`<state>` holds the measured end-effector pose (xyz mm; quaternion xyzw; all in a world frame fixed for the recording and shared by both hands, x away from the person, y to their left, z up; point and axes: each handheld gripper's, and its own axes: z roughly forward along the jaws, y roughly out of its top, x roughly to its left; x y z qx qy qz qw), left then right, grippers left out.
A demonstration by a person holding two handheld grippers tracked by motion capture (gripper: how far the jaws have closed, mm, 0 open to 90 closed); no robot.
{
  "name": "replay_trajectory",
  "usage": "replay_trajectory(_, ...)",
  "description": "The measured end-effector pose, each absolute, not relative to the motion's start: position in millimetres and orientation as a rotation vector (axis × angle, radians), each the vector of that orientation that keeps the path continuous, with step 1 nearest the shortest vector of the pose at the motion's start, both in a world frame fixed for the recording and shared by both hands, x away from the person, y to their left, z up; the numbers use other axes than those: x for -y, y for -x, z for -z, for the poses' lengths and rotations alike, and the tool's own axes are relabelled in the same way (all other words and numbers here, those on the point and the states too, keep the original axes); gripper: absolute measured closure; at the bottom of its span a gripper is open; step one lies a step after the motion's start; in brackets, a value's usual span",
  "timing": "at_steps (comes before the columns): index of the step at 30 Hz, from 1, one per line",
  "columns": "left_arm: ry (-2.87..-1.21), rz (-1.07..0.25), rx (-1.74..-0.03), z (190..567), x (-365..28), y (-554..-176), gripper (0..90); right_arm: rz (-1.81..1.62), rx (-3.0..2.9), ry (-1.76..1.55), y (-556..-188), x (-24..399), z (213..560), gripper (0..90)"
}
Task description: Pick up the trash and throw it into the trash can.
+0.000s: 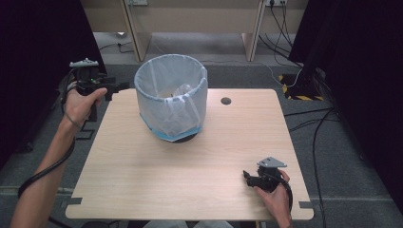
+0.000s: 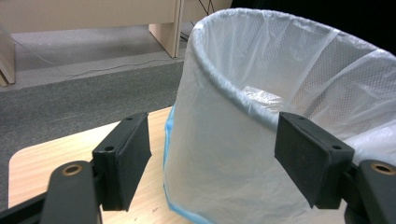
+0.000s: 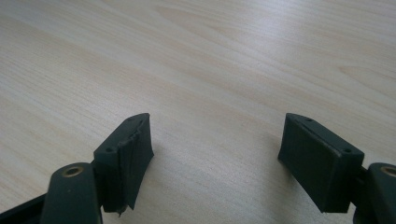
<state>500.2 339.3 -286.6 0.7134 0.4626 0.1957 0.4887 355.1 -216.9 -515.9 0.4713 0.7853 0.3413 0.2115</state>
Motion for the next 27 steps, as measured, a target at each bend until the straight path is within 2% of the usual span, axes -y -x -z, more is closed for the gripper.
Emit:
replay_trajectory(13,-1.735,-0.492,-1.139,311.4,-346.7,-487.1,24.7,-0.948,-2.182,-1.310,-355.1,216.8,515.9,25.4)
replay_trajectory(19,-1.711,-0.434,-1.145,328.3,-348.4,-479.7,23.4,-0.949,-2.182,-1.310,-355.1,216.8,515.9,25.4)
replay_trajectory(27,-1.725,-0.479,-1.152,339.2,-350.4,-471.9,23.3,-0.949,-2.181,-1.315,-354.9,216.7,515.8,25.4)
